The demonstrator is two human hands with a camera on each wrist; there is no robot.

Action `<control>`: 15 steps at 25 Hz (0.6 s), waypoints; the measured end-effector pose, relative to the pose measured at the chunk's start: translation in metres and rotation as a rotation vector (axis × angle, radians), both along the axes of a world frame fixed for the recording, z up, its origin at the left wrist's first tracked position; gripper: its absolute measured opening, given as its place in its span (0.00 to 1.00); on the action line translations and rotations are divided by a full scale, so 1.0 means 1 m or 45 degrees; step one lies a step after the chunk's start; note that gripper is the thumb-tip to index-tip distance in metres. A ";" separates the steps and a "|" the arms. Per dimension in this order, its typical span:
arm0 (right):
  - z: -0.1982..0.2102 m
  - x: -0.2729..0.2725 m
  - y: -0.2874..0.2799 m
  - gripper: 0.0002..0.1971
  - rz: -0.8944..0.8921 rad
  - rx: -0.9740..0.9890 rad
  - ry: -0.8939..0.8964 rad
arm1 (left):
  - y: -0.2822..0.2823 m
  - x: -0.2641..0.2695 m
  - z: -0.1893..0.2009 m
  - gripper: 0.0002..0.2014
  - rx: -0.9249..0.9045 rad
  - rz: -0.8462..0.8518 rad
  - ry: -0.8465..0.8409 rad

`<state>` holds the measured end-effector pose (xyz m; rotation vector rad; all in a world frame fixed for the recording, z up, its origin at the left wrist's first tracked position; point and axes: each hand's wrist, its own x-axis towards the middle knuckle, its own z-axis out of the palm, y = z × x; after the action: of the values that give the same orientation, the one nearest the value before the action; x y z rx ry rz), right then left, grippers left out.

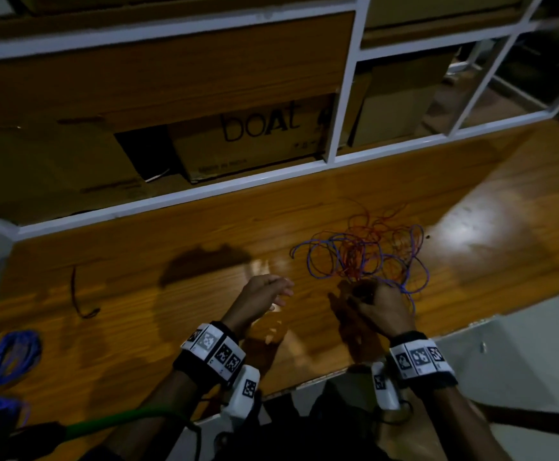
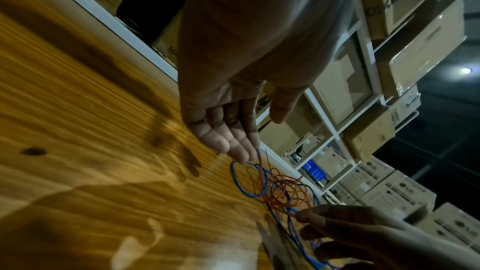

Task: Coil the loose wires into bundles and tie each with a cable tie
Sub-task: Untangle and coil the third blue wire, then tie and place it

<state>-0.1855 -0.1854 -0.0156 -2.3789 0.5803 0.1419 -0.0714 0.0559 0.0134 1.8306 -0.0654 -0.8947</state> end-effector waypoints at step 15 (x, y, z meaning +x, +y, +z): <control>-0.007 -0.005 0.013 0.34 0.232 0.050 0.200 | -0.080 0.076 -0.057 0.10 0.219 -0.050 -0.226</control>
<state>-0.1904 -0.1728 -0.0230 -2.3940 0.4277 0.4203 0.0045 -0.0242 -0.0434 2.0733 -0.1394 -0.7830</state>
